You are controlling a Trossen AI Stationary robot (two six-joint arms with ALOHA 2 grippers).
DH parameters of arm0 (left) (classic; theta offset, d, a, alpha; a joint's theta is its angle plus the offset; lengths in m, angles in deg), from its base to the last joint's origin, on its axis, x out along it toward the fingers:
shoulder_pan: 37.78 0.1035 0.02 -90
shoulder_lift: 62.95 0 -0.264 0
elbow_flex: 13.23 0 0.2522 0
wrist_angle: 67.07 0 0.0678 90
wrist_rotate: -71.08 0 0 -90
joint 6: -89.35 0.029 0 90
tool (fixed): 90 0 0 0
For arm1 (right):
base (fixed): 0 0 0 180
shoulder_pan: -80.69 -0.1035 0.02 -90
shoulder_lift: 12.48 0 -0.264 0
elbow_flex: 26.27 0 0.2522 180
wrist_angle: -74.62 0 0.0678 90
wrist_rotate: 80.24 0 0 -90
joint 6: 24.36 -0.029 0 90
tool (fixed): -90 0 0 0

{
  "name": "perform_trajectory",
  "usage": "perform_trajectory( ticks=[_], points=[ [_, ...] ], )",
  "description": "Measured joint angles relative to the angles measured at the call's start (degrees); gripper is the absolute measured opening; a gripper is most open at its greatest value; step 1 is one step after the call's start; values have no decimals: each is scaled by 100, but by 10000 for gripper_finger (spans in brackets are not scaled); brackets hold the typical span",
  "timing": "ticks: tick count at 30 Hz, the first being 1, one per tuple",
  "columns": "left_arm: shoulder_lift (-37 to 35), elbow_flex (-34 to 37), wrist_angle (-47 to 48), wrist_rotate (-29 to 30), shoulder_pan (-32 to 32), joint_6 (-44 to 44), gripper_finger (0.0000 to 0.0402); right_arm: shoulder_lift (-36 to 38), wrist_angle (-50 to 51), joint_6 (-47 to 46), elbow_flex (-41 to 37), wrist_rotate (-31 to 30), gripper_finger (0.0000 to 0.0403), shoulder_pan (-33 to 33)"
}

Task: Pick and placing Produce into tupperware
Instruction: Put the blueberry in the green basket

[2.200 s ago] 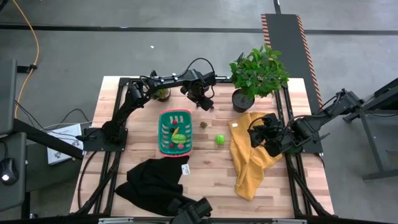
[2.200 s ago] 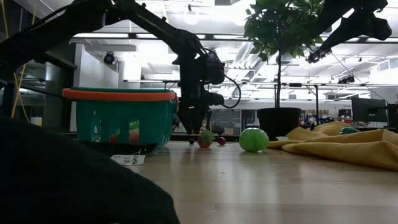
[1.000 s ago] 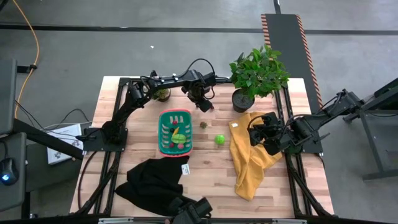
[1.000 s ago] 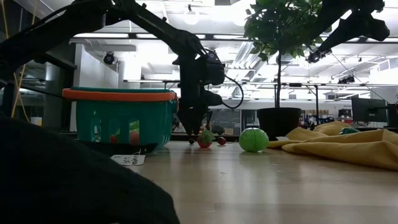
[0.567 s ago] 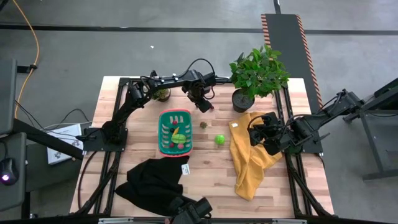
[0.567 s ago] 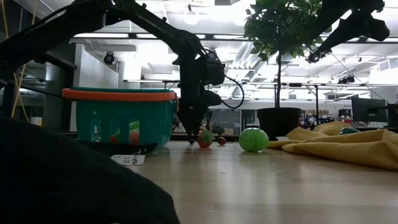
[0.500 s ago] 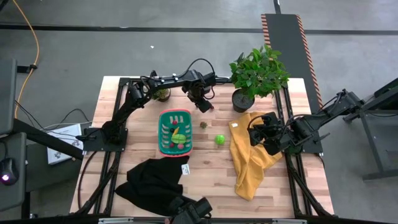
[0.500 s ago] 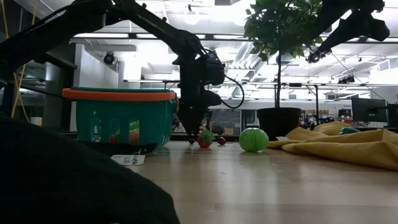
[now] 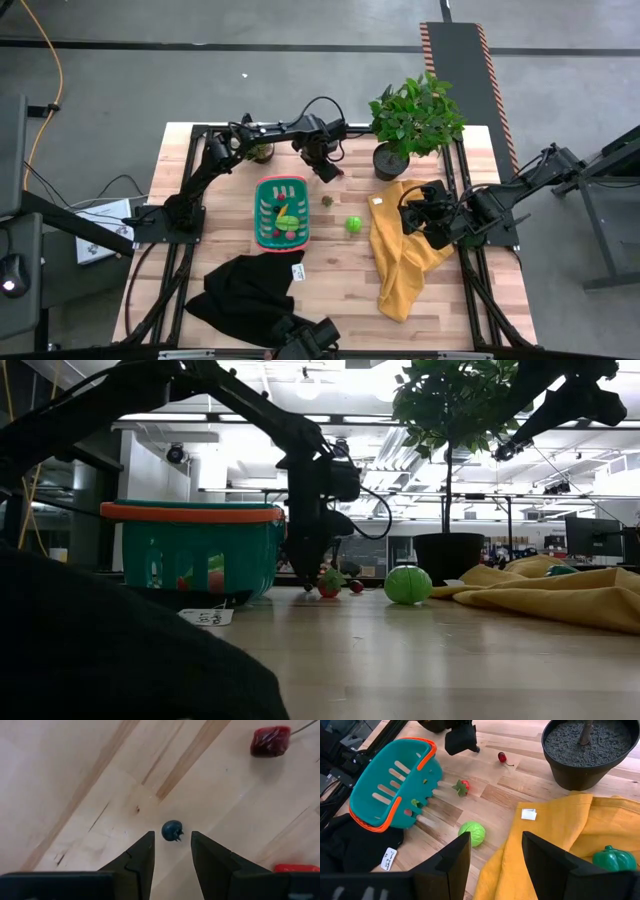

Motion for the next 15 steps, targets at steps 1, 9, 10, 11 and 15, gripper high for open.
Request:
perform_trajectory(
  ticks=[1, 9, 10, 11, 15],
  points=[
    [-2, 0, -11, 15, 0, 0, 115, 1, 0, 1, 0, 1, 169, 2],
    [-2, 0, -33, 29, 0, -2, 115, 0, 0, 0, 0, 0, 169, 2],
    [-2, 0, -47, 29, 0, -2, 115, 0, 0, 1, 1, 0, 169, 2],
    [-2, 0, -64, 28, 0, -4, 115, 0, 0, 1, 0, 0, 169, 2],
    [-2, 0, -78, -4, 0, 8, 115, 0, 0, 0, 2, 0, 169, 2]
  ],
)
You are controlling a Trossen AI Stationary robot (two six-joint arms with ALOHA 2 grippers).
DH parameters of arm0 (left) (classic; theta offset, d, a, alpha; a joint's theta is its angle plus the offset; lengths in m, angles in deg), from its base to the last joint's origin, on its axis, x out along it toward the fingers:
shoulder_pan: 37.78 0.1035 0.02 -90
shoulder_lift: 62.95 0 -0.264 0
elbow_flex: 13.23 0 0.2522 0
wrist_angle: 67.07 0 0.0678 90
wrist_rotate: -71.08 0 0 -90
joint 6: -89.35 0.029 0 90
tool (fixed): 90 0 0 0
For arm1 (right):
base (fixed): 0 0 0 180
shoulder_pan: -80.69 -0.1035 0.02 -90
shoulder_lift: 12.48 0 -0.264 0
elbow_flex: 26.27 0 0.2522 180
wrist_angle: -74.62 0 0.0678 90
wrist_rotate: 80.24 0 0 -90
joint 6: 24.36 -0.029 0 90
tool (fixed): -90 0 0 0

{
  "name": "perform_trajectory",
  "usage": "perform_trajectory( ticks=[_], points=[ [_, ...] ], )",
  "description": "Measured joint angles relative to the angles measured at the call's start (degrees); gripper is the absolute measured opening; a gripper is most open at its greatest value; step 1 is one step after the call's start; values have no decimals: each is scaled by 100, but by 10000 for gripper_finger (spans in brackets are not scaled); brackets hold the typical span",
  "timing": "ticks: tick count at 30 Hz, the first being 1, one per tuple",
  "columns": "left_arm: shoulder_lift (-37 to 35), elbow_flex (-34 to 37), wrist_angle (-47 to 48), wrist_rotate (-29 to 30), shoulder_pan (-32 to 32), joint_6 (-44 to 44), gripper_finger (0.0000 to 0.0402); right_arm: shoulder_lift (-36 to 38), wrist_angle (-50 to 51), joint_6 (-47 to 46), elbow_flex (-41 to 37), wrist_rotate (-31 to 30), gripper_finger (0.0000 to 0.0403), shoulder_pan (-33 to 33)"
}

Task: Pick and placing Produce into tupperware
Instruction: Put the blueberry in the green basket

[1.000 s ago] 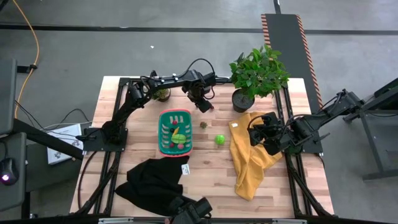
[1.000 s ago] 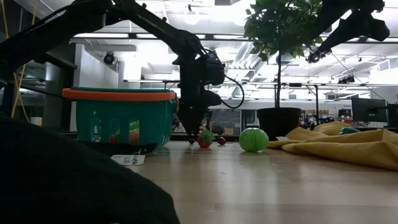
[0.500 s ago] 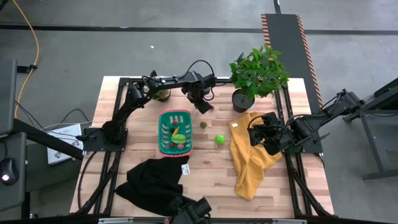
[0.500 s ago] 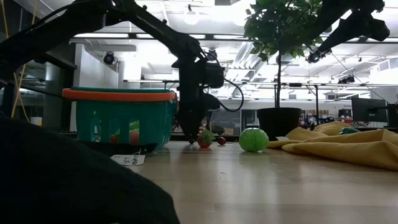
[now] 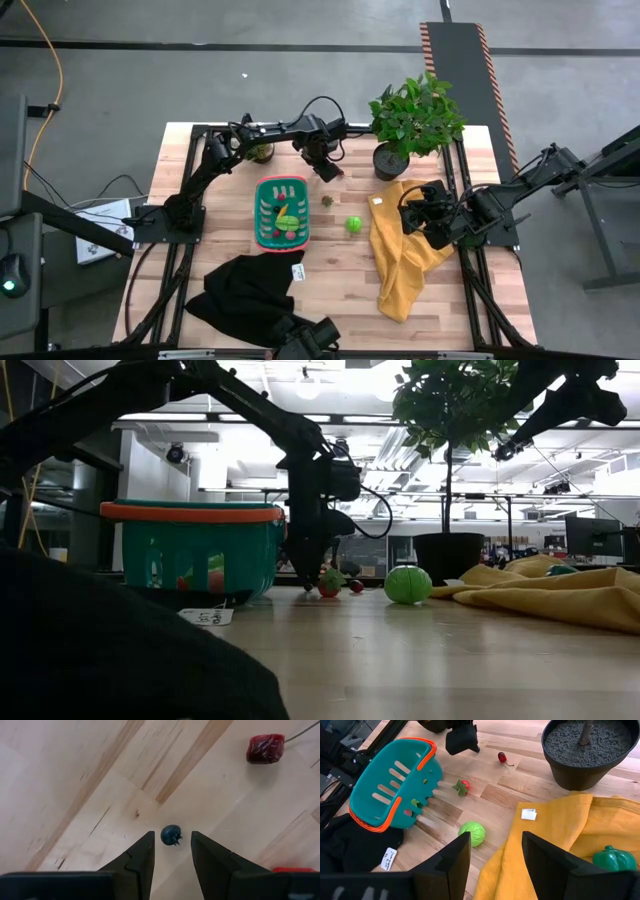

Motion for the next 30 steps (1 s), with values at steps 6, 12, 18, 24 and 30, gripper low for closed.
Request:
perform_trajectory(
  ticks=[6, 12, 18, 24, 30],
  points=[
    [0, 0, 6, -7, 0, 118, 115, 2, 0, 1, -2, -2, 169, -1],
    [0, 0, 6, -7, 0, 116, 115, 2, 0, 2, -2, -2, 169, 0],
    [0, 0, 2, -9, 0, 310, 115, 2, 2, 2, 0, -2, 169, 0],
    [0, 0, -49, -9, 0, 461, 115, 2, 2, 2, -2, -4, 169, 0],
    [0, 0, -61, -9, 0, 695, 115, 1, 2, 2, -2, -2, 169, -1]
  ],
)
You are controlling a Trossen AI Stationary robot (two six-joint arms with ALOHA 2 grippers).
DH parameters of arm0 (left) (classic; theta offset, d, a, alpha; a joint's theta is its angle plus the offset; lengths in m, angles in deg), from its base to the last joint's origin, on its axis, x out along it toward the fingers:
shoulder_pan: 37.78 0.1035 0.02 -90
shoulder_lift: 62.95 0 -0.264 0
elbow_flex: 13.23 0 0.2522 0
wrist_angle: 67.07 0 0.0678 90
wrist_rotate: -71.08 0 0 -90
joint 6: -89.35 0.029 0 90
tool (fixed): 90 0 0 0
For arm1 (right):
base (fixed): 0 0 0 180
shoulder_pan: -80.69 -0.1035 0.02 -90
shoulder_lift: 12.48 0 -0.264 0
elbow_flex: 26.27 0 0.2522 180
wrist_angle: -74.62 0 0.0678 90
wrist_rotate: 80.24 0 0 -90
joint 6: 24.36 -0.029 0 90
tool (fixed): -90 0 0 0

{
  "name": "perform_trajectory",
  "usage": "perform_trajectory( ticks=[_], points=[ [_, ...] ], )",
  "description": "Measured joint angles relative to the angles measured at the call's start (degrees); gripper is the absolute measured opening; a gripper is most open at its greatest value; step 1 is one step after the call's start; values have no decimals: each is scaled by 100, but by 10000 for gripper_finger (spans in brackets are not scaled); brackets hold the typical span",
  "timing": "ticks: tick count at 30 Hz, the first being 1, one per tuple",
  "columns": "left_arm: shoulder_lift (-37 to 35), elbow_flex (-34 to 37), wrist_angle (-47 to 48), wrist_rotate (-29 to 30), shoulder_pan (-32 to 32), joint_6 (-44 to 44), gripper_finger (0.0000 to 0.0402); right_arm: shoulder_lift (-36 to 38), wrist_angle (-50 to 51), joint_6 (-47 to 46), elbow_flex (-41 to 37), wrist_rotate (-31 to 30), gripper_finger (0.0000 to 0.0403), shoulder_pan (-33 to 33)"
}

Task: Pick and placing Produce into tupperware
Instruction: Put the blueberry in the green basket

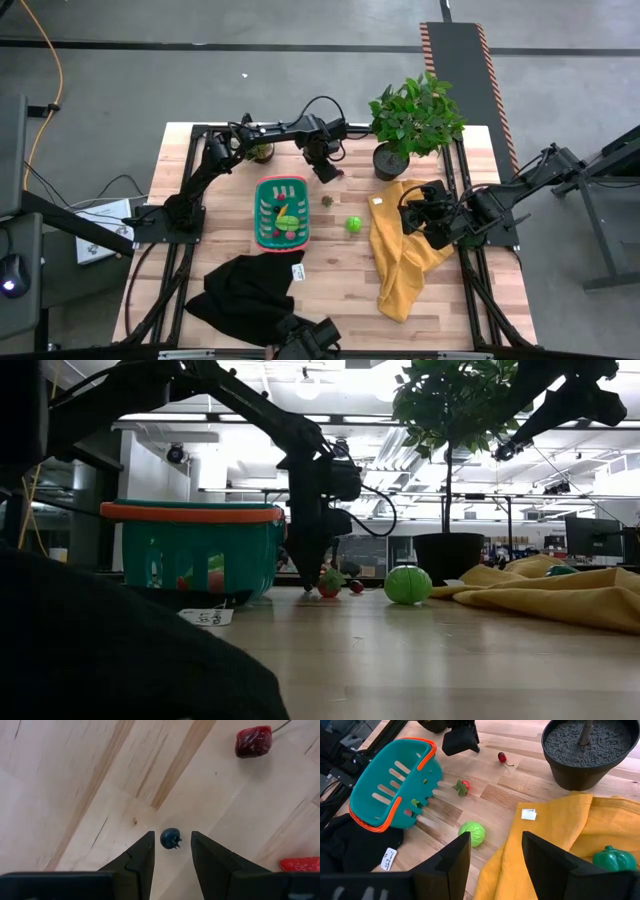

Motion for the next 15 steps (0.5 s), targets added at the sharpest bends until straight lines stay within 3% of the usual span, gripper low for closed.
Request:
perform_trajectory(
  ticks=[15],
  points=[
    [0, 0, 34, -2, 0, 862, 115, 0, 0, 0, 1, 6, 169, 115]
  ],
)
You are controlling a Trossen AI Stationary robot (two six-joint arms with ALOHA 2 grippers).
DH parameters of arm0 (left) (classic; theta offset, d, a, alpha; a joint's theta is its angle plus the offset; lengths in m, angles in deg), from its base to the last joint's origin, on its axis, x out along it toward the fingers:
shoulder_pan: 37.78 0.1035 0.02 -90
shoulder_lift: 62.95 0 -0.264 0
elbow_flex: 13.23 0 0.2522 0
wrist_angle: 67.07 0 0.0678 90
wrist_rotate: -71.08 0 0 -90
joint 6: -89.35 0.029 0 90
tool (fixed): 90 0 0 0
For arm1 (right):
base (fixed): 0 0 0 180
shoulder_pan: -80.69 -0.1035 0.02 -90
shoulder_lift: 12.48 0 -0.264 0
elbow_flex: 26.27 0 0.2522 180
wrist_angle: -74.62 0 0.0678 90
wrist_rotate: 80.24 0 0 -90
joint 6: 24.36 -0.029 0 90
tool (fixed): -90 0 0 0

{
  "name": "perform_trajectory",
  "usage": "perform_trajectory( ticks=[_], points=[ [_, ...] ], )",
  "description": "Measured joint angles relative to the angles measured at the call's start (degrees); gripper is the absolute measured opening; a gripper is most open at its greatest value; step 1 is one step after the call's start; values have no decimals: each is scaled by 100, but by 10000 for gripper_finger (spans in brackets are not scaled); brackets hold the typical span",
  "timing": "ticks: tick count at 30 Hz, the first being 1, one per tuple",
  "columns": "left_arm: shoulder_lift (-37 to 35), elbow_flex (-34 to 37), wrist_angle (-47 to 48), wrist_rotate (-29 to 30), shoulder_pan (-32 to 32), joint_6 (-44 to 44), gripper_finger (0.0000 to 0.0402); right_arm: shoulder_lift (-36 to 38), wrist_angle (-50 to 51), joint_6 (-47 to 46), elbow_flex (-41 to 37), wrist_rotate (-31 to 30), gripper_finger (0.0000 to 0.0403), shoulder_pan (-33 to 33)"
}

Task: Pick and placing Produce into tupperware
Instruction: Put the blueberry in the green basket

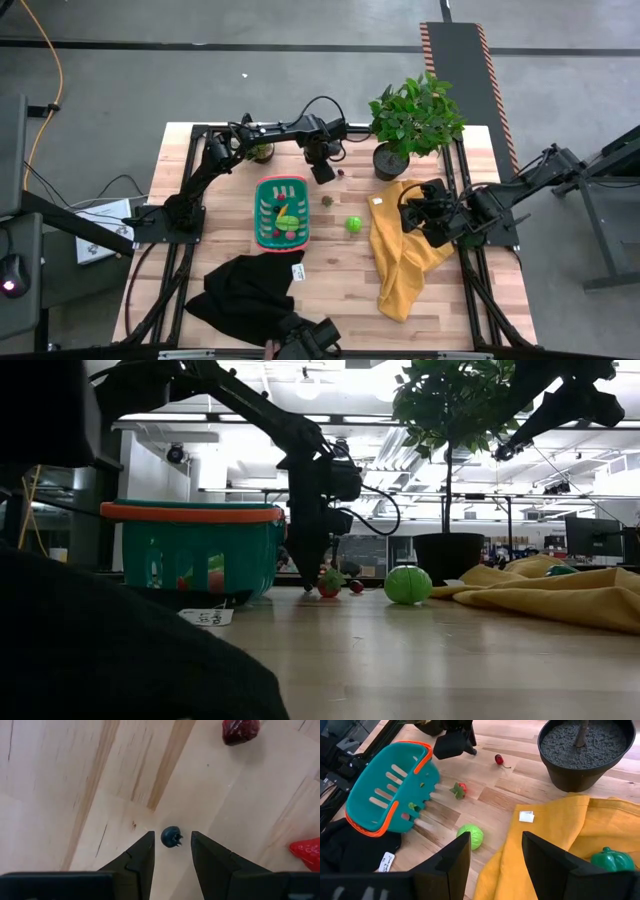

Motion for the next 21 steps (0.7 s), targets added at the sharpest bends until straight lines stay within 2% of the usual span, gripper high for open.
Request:
perform_trajectory(
  ticks=[21],
  points=[
    [-2, 0, -4, 2, 0, 1844, 115, 0, -2, -136, 0, 18, 169, 0]
  ],
)
